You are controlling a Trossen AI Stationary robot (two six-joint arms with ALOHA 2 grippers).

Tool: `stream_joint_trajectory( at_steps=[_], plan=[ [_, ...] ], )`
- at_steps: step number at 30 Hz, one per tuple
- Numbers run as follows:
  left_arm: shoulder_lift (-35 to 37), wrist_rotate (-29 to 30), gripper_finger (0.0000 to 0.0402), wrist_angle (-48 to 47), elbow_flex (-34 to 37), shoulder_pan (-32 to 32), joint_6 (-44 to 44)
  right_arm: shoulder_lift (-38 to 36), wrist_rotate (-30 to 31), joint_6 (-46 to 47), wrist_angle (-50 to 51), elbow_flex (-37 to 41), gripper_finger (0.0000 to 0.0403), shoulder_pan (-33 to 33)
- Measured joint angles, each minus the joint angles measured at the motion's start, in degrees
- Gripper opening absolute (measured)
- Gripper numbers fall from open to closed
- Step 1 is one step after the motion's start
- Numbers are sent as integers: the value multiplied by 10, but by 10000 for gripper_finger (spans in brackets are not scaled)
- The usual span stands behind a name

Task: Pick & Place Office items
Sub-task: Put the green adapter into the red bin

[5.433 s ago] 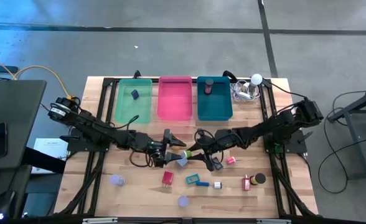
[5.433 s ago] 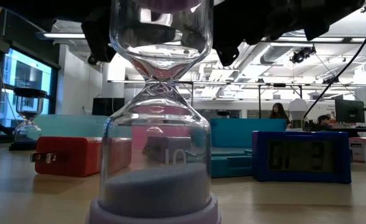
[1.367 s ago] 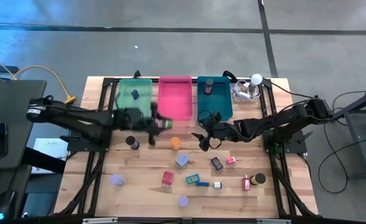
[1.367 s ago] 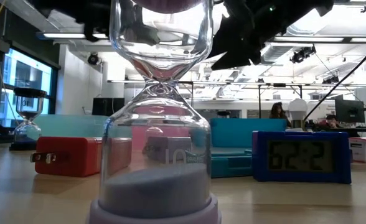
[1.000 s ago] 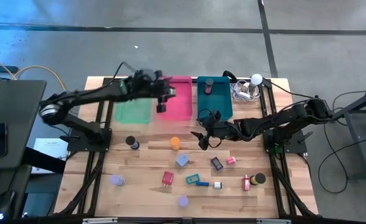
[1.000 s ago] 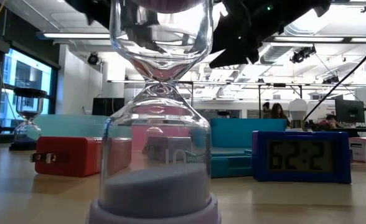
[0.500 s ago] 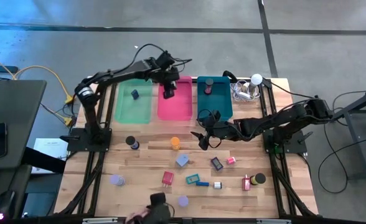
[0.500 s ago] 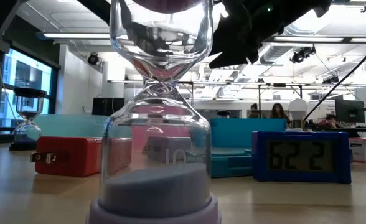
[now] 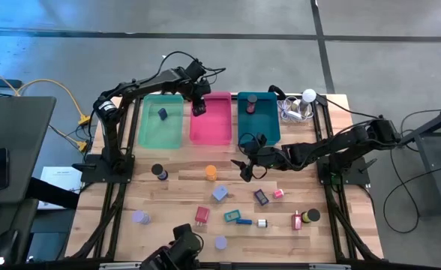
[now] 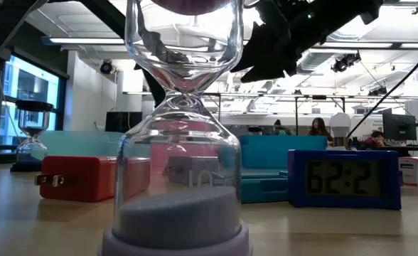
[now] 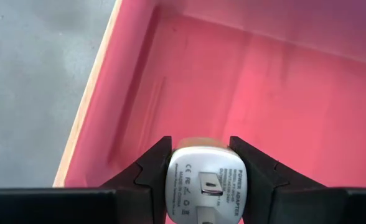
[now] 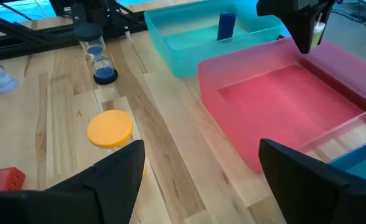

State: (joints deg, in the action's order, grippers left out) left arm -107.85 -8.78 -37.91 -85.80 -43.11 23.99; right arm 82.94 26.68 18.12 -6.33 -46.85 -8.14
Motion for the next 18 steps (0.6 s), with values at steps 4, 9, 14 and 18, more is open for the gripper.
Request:
stream_joint_trajectory(
  at_steps=[4,9,14,18],
  plan=[
    [0,0,140,1,0,6,-3,0,-1,0,-3,0,303,0],
    [0,3,155,4,0,12,0,0,-2,0,-3,0,303,0],
    [0,10,158,11,0,17,-1,0,-2,0,-3,0,303,0],
    [0,11,164,13,0,17,-1,0,-2,-2,-3,0,303,0]
  ],
)
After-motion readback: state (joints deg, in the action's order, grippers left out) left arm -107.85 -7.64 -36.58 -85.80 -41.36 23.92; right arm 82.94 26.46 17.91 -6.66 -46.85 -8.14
